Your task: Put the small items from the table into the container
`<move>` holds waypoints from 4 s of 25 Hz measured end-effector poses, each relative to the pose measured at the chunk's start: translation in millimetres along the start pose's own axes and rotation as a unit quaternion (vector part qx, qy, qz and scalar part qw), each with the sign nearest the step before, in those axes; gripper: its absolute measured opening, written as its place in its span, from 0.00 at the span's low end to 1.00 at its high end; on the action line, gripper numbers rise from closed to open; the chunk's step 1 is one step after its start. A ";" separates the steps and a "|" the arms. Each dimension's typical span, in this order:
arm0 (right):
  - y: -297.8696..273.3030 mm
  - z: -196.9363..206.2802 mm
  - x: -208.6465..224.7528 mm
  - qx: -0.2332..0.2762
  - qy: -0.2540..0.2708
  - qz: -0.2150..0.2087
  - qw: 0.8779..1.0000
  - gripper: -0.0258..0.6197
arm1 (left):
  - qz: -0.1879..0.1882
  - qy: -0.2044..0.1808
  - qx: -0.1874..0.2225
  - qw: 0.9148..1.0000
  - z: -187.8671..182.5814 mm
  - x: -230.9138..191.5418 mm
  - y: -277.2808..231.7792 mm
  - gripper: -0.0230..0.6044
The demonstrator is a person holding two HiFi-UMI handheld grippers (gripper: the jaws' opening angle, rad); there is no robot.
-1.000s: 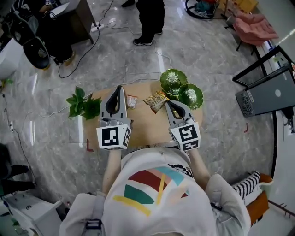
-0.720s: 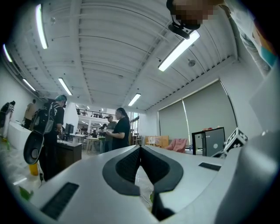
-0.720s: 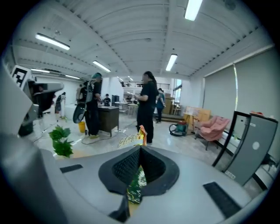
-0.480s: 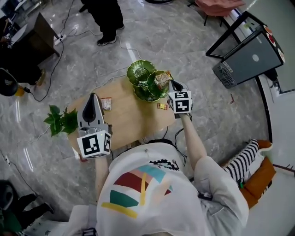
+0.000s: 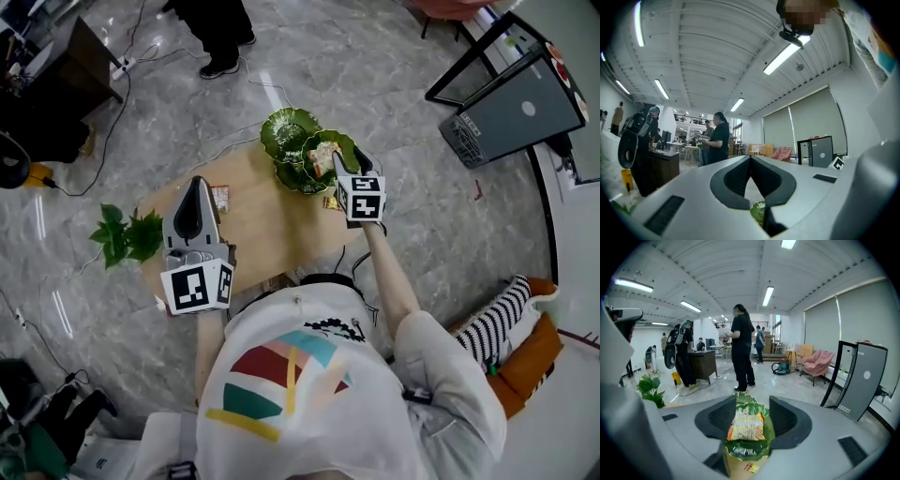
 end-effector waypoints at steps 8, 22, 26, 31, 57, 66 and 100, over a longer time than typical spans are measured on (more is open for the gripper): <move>36.7 -43.1 -9.7 0.094 -0.020 -0.016 0.995 0.38 | 0.050 0.001 0.000 0.999 -0.4 28.6 -15.1 0.05; 117.8 -139.8 -171.4 0.237 0.056 -0.206 0.948 0.06 | -0.006 -0.007 0.037 0.999 -23.9 4.9 7.2 0.05; 116.4 -139.1 -192.1 0.232 0.073 -0.230 0.942 0.06 | -0.045 -0.011 0.040 0.998 -23.5 -14.0 22.4 0.05; 105.3 -139.3 -204.4 0.225 0.071 -0.248 0.940 0.06 | -0.078 -0.014 0.056 0.995 -24.3 -30.3 35.8 0.05; -16.9 190.1 -74.3 -0.165 0.154 -0.263 0.938 0.36 | -0.031 0.076 -0.113 0.990 182.4 3.9 -34.4 0.05; -132.5 314.8 -4.3 -0.218 0.171 -0.217 0.936 0.36 | 0.030 0.088 -0.142 0.986 324.7 42.1 -77.7 0.05; 90.6 -47.9 -109.6 0.107 0.080 -0.231 0.964 0.25 | -0.028 0.059 -0.002 0.998 47.7 34.6 -31.9 0.05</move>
Point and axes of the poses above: the fingertips, and each gripper's own axes: y backward along the fingers, x to its right, z out of its underside, the point moved 9 cm from there along y, backward along the fingers, and after that the axes turned 5 degrees about y, right-handed, at the moved point
